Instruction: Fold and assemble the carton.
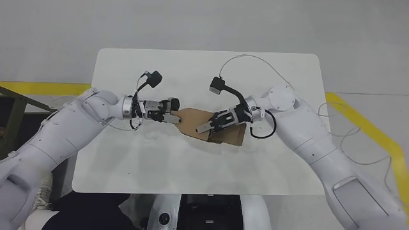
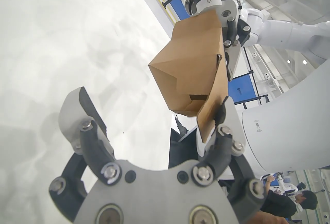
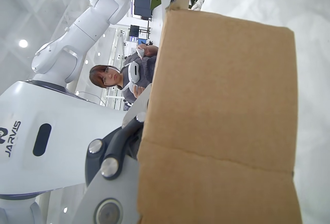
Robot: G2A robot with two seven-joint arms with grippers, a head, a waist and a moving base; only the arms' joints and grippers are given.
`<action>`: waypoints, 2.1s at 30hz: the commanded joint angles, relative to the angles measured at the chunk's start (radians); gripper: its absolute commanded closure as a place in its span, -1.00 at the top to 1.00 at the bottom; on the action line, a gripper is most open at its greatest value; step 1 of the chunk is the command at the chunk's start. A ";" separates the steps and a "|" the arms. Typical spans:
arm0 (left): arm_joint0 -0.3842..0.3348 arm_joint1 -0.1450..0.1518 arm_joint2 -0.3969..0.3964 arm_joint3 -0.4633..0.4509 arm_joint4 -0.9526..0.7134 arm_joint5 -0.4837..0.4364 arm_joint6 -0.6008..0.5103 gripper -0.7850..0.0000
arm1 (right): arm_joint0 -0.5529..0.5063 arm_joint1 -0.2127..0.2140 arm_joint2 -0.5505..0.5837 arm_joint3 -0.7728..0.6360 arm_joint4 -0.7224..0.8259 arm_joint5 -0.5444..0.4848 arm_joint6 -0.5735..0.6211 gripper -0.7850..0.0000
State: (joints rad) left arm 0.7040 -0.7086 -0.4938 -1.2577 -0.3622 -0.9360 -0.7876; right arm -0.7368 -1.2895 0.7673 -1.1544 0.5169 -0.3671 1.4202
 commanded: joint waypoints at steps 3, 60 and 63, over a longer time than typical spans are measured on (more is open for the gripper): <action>0.013 -0.007 -0.010 -0.003 0.002 -0.013 0.007 1.00 | -0.005 0.000 0.009 0.002 0.016 -0.011 0.001 -1.00; 0.082 -0.071 -0.130 0.053 -0.087 -0.023 -0.073 1.00 | -0.022 -0.006 0.025 -0.039 0.032 -0.010 0.023 -1.00; 0.094 -0.067 -0.137 0.044 -0.072 -0.029 -0.067 1.00 | -0.024 -0.004 0.026 -0.049 0.037 -0.005 0.027 -1.00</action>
State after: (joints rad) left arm 0.7944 -0.7770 -0.6292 -1.2110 -0.4395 -0.9640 -0.8562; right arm -0.7609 -1.2942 0.7933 -1.1999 0.5541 -0.3741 1.4460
